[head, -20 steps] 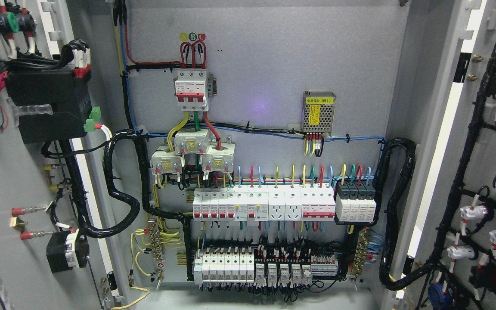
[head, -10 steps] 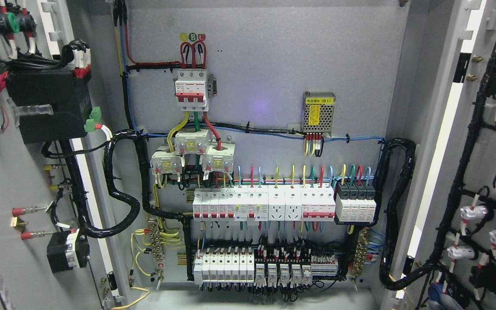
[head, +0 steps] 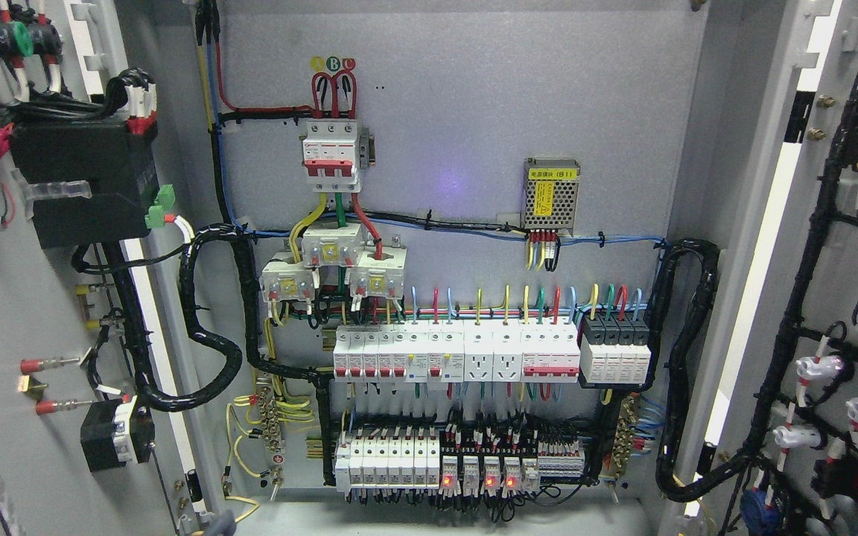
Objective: Open door with both hands
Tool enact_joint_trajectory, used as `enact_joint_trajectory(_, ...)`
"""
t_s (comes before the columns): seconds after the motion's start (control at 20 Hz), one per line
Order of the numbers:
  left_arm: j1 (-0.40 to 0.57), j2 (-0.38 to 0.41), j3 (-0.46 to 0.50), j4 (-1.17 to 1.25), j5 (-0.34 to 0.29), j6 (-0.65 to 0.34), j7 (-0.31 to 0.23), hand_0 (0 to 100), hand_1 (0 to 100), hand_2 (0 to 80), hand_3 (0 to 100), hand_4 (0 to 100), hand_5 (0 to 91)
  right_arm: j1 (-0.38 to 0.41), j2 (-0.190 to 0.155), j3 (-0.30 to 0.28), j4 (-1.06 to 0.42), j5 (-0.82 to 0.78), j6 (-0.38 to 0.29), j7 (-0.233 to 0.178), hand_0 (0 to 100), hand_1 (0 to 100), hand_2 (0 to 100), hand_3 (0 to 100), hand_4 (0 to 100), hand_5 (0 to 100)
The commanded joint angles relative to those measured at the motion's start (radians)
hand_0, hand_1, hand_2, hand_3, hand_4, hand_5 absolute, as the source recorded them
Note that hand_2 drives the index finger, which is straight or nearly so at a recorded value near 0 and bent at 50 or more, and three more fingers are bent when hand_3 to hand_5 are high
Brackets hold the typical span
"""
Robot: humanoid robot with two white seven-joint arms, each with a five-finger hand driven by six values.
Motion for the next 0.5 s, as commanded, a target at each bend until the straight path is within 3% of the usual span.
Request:
enact_joint_trajectory(0.0, 0.007, 0.013, 0.249, -0.04, 0.103, -0.96, 0.0, 0, 0, 0.0, 0, 0, 0.0, 0.014, -0.035, -0.102, 0.027, -0.042, 0.0, -0.009, 0, 0, 0, 0, 0, 0)
enact_joint_trajectory(0.2, 0.004, 0.088, 0.37, 0.044, 0.182, -0.954, 0.0, 0, 0, 0.0, 0, 0, 0.0, 0.046, -0.035, -0.119, 0.044, -0.044, 0.0, -0.066, 0, 0, 0, 0, 0, 0)
enact_joint_trajectory(0.45, -0.01, 0.183, 0.487, 0.21, 0.261, -0.928, 0.008, 0, 0, 0.0, 0, 0, 0.0, 0.054, -0.032, -0.134, 0.047, -0.044, 0.0, -0.071, 0, 0, 0, 0, 0, 0)
